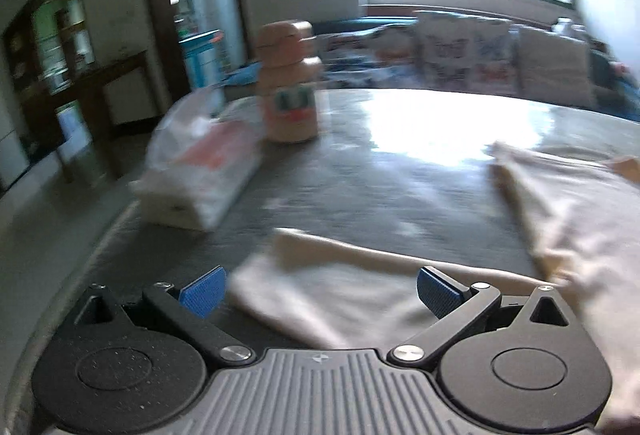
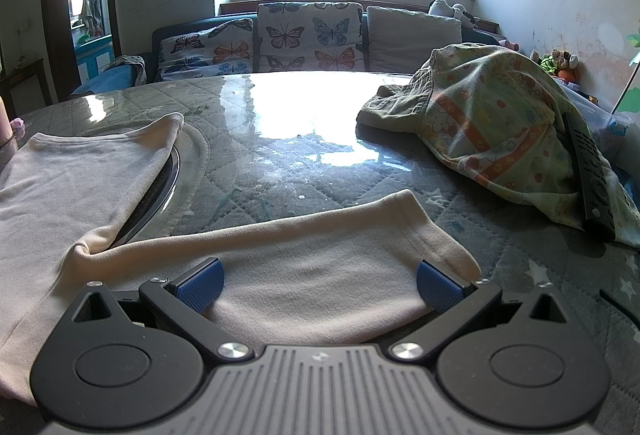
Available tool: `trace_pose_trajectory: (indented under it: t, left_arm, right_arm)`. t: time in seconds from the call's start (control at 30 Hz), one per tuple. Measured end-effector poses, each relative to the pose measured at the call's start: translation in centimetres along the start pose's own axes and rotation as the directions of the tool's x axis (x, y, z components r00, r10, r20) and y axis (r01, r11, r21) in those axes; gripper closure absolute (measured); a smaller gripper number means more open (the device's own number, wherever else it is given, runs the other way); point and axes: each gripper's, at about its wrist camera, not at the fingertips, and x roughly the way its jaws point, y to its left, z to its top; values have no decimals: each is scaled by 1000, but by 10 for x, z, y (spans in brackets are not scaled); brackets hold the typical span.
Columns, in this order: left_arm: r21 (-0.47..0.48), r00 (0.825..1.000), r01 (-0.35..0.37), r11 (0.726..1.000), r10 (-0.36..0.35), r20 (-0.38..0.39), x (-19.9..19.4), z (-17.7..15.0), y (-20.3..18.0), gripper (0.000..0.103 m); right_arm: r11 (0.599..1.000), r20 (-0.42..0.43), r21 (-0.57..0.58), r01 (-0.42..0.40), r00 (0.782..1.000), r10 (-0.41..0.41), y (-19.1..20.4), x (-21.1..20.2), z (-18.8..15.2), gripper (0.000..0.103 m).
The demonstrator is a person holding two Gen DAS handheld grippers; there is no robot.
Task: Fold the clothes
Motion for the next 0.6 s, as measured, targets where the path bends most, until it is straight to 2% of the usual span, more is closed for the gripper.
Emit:
trace_pose_trajectory:
  t: [0.13, 0.3, 0.43, 0.6]
  left_arm:
    - [37, 994, 109, 993, -109, 10, -13, -2, -38, 0]
    - [108, 971, 235, 966, -238, 21, -30, -4, -91, 0]
    - [165, 959, 279, 946, -283, 4, -32, -10, -126, 0]
    - [279, 947, 304, 911, -320, 11, -40, -26, -157, 0]
  right_arm:
    - [1000, 0, -1, 1, 1000, -1, 0, 0, 0, 0]
    - [1000, -1, -6, 2, 1000, -2, 1, -1, 0, 0]
    - [1000, 0, -24, 10, 1000, -10, 3, -3, 1, 0]
    - [999, 21, -42, 5, 1000, -4, 6, -16, 4, 0]
